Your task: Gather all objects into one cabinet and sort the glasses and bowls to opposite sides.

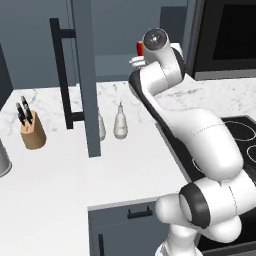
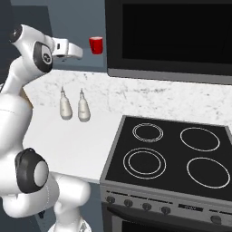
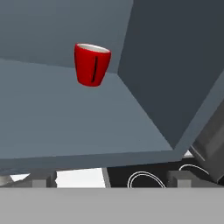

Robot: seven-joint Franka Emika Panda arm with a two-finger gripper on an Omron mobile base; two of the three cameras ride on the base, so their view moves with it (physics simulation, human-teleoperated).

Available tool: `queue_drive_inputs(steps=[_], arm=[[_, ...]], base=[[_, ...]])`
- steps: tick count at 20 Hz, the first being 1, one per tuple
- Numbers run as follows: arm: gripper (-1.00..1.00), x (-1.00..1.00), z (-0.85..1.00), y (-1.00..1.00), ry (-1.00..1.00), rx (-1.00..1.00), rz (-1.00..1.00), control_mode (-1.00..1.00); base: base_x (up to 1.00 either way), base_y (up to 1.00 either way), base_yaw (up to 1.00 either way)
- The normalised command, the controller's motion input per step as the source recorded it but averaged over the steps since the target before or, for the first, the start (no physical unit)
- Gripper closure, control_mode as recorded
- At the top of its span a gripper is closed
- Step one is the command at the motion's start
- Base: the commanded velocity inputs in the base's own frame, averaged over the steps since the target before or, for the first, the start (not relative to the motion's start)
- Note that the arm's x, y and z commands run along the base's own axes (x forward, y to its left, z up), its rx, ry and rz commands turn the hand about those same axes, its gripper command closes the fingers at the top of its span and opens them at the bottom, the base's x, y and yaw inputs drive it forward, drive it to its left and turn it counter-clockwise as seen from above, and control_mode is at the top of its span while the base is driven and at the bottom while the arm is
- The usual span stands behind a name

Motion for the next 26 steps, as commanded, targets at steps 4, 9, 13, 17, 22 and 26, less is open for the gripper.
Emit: queue_drive_inputs(steps=[4, 9, 13, 17, 22, 26], arm=[[-1.0, 0.37, 0.5, 0.17, -0.01, 0.0, -0.25, -1.0], [-1.0, -0.17, 0.31, -0.08, -0.13, 0.05, -0.12, -1.0], [-1.0, -0.24, 0.29, -0.51, -0.05, 0.16, 0.2, -1.0], [-1.0, 0.04, 0.1, -0.48, 0.06, 0.12, 0.25, -1.0], [-1.0, 0.16, 0.01, -0.31, 0.06, 0.05, 0.21, -1.0], [-1.0, 0.31, 0.0, 0.0, 0.06, 0.0, 0.07, -1.0]], base=[[0.0, 0.0, 0.0], [0.0, 0.0, 0.0], [0.0, 0.0, 0.0], [0.0, 0.0, 0.0], [0.0, 0.0, 0.0], [0.0, 0.0, 0.0]])
